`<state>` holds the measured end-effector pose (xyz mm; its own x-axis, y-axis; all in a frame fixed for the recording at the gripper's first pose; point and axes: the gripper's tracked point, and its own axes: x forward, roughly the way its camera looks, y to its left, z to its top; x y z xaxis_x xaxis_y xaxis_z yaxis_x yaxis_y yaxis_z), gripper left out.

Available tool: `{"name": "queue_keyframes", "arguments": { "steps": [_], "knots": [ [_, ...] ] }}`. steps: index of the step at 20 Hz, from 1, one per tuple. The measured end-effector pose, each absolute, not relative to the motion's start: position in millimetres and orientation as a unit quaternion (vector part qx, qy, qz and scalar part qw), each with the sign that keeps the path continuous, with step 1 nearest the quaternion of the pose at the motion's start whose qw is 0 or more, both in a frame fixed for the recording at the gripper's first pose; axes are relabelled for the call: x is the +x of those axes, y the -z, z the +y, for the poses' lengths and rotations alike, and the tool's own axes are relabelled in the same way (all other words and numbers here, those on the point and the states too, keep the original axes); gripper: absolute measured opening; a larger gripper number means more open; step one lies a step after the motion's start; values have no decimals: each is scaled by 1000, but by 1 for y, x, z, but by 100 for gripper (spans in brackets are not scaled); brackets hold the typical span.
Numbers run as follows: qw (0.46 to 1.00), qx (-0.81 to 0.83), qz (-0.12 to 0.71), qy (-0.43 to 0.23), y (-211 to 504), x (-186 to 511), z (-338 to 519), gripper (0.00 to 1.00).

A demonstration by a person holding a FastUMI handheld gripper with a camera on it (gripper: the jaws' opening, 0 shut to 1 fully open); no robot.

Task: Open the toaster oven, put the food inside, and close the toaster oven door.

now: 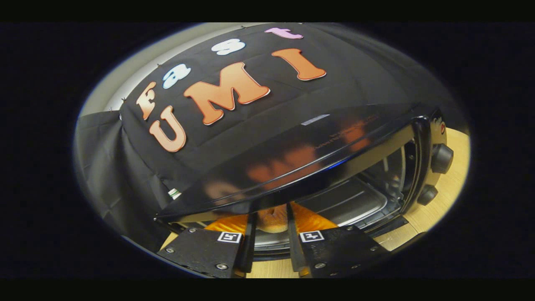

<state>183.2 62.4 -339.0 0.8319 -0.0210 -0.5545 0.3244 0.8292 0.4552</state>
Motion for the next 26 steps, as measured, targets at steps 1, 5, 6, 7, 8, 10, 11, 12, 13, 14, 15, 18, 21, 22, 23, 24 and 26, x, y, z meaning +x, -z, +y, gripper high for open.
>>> {"name": "queue_keyframes", "arguments": {
  "steps": [1, 5, 6, 7, 8, 10, 11, 12, 13, 14, 15, 18, 21, 22, 23, 24, 26],
  "knots": [
    [913, 282, 278, 94, 342, 184, 65, 36],
    [910, 265, 303, 94, 359, 182, 70, 36],
    [909, 262, 311, 86, 361, 182, 75, 38],
    [907, 258, 322, 79, 365, 179, 80, 40],
    [911, 246, 324, 72, 362, 179, 81, 47],
    [923, 201, 322, 68, 360, 178, 79, 52],
    [929, 178, 317, 63, 356, 178, 79, 56],
    [935, 158, 314, 57, 352, 178, 79, 63],
    [940, 138, 309, 52, 347, 177, 78, 67],
    [944, 119, 305, 52, 344, 176, 75, 72],
    [947, 102, 300, 50, 340, 173, 72, 78],
    [954, 75, 288, 45, 326, 162, 65, 84],
    [958, 68, 275, 36, 311, 149, 59, 84],
    [958, 59, 278, 41, 310, 143, 52, 84],
    [957, 58, 280, 38, 307, 135, 51, 84],
    [957, 59, 282, 33, 303, 126, 52, 85],
    [957, 55, 283, 27, 297, 105, 50, 85]
  ]
}}
